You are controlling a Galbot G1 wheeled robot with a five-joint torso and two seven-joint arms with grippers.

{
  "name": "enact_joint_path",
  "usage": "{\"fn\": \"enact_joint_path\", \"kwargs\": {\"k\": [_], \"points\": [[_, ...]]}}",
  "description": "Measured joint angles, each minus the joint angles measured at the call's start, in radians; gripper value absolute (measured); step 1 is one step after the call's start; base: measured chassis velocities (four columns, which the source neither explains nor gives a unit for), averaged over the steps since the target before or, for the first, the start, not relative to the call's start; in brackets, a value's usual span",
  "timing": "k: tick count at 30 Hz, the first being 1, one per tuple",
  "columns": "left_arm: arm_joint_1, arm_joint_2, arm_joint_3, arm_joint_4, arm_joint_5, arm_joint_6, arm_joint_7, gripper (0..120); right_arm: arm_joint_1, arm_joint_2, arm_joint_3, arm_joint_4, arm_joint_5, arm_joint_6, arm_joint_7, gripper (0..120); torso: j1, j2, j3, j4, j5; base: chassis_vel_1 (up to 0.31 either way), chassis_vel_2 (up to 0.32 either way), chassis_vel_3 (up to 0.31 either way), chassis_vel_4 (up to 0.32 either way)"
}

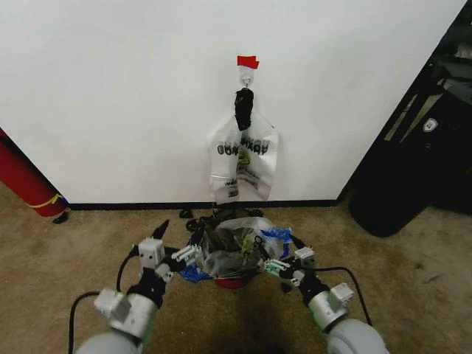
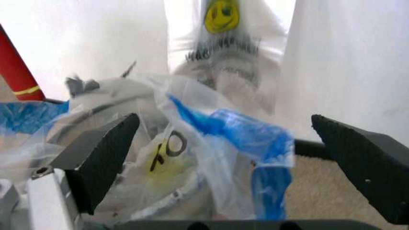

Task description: Pick up the garbage bag from the wall and place it over the trash bin.

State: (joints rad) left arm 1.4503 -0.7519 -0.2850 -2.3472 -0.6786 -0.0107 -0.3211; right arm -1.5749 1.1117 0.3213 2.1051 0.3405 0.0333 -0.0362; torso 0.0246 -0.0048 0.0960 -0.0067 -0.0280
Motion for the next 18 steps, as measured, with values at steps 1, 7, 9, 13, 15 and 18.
{"fn": "enact_joint_path", "kwargs": {"k": [1,7,9,13,15,18], "points": [[0.0,0.0,0.0,0.0,0.0,0.0,0.0,100,0.0,0.0,0.0,0.0,0.0,0.0,0.0,100,0.0,0.0,0.0,0.0,0.0,0.0,0.0,0.0,0.0],[-0.23,0.122,0.042,0.129,-0.18,0.13,0.103,100,-0.027,-0.015,0.073,0.032,0.055,0.075,-0.045,100,0.0,0.0,0.0,-0.0004,-0.0002,0.0,0.0,0.0,0.0],[-0.344,0.153,0.099,0.214,-0.219,0.175,0.166,100,-0.064,-0.018,0.139,0.053,0.099,0.106,-0.076,100,0.0,0.0,0.0,0.001,0.0001,0.0,0.0,0.0,0.0],[-0.537,0.172,0.247,0.33,-0.246,0.207,0.242,100,-0.15,-0.015,0.241,0.076,0.155,0.141,-0.102,100,0.0,0.0,0.0,-0.001,-0.0001,0.0,0.0,0.0,0.0],[-0.609,0.171,0.302,0.371,-0.253,0.215,0.264,100,-0.18,-0.014,0.28,0.083,0.179,0.15,-0.108,100,0.0,0.0,0.0,-0.0012,-0.0002,0.0,0.0,0.0,0.0],[-0.785,0.144,0.445,0.485,-0.269,0.244,0.341,100,-0.239,-0.005,0.364,0.088,0.221,0.17,-0.113,100,0.0,0.0,0.0,0.0003,0.0,0.0,0.0,0.0,0.0]]}}
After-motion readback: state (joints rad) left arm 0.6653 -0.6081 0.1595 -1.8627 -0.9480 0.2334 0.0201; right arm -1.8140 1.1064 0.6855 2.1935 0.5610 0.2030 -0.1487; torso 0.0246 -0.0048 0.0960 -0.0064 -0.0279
